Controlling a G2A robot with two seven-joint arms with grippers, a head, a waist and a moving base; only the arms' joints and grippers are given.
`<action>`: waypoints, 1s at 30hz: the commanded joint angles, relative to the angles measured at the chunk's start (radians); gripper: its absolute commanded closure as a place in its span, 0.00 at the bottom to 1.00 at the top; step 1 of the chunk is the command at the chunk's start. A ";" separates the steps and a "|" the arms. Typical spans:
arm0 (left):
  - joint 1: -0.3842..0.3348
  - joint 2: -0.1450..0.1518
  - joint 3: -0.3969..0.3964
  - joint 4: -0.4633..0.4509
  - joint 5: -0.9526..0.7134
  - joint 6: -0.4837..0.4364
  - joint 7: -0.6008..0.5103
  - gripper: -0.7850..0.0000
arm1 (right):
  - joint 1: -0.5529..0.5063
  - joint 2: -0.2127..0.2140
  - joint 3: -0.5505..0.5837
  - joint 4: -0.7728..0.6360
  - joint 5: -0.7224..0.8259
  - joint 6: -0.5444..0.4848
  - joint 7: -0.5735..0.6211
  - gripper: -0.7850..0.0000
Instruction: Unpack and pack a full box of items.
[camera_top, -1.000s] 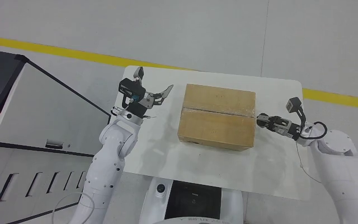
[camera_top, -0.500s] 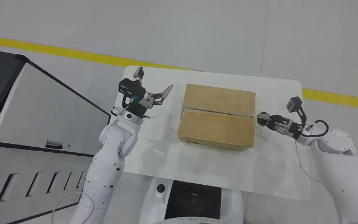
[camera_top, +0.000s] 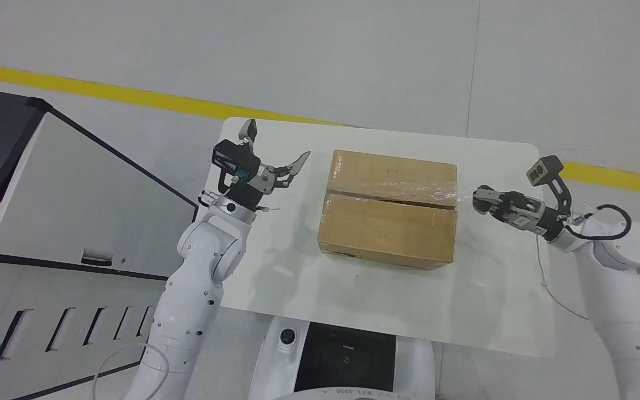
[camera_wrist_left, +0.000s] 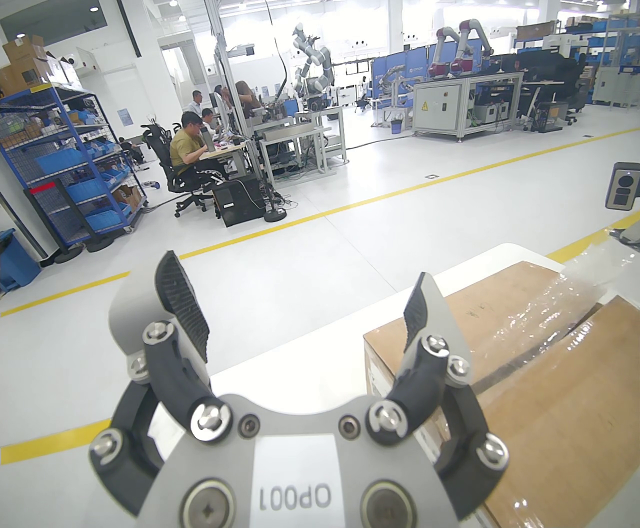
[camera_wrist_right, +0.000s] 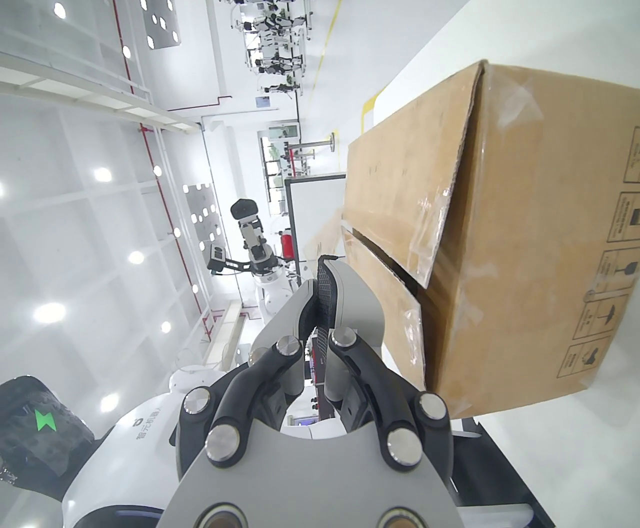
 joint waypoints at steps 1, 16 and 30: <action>0.000 0.000 0.000 0.000 0.000 0.000 0.000 0.00 | -0.022 0.001 0.002 -0.018 -0.005 0.010 -0.018 1.00; 0.000 0.000 0.000 0.000 0.000 0.000 0.000 0.00 | -0.051 0.002 -0.015 0.031 -0.072 -0.007 -0.071 1.00; 0.000 0.000 0.000 0.000 0.000 0.000 0.000 0.00 | -0.009 -0.009 -0.082 0.121 -0.106 -0.044 -0.068 1.00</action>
